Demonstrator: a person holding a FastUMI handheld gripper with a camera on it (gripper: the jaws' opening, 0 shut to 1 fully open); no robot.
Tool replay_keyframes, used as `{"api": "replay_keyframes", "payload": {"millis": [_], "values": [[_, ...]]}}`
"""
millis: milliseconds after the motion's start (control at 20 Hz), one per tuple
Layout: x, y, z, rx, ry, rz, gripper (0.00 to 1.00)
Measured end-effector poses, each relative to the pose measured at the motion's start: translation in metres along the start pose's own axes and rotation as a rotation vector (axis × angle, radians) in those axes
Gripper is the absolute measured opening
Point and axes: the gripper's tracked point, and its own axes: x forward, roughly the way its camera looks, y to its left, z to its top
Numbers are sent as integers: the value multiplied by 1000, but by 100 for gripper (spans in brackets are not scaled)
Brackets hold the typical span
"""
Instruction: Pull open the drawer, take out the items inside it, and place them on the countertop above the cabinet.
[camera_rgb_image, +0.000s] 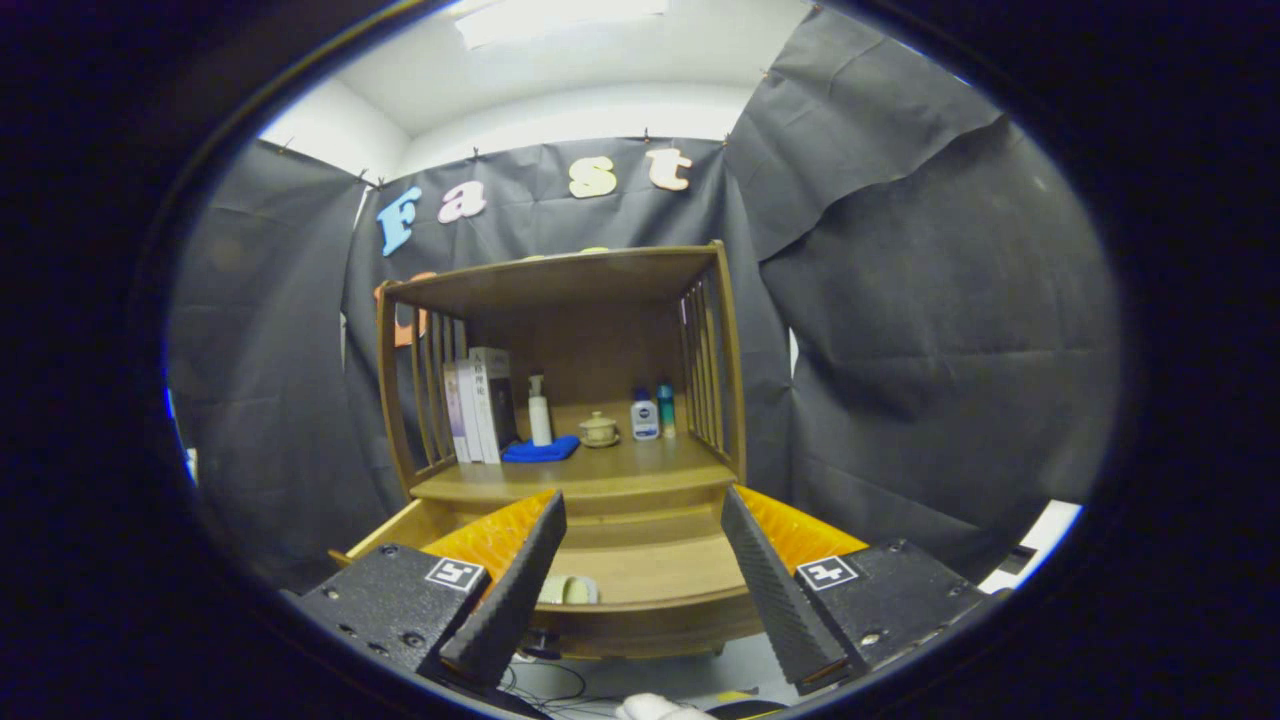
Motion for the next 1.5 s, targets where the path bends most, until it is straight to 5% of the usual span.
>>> {"api": "replay_keyframes", "payload": {"millis": [200,450,800,1100,1500], "values": [[53,26,22,-2,101,36,99],[118,66,-1,-39,379,73,98],[166,103,-106,-70,851,85,94],[145,90,-192,-111,1132,21,81],[135,89,-229,-27,1269,-39,47]]}}
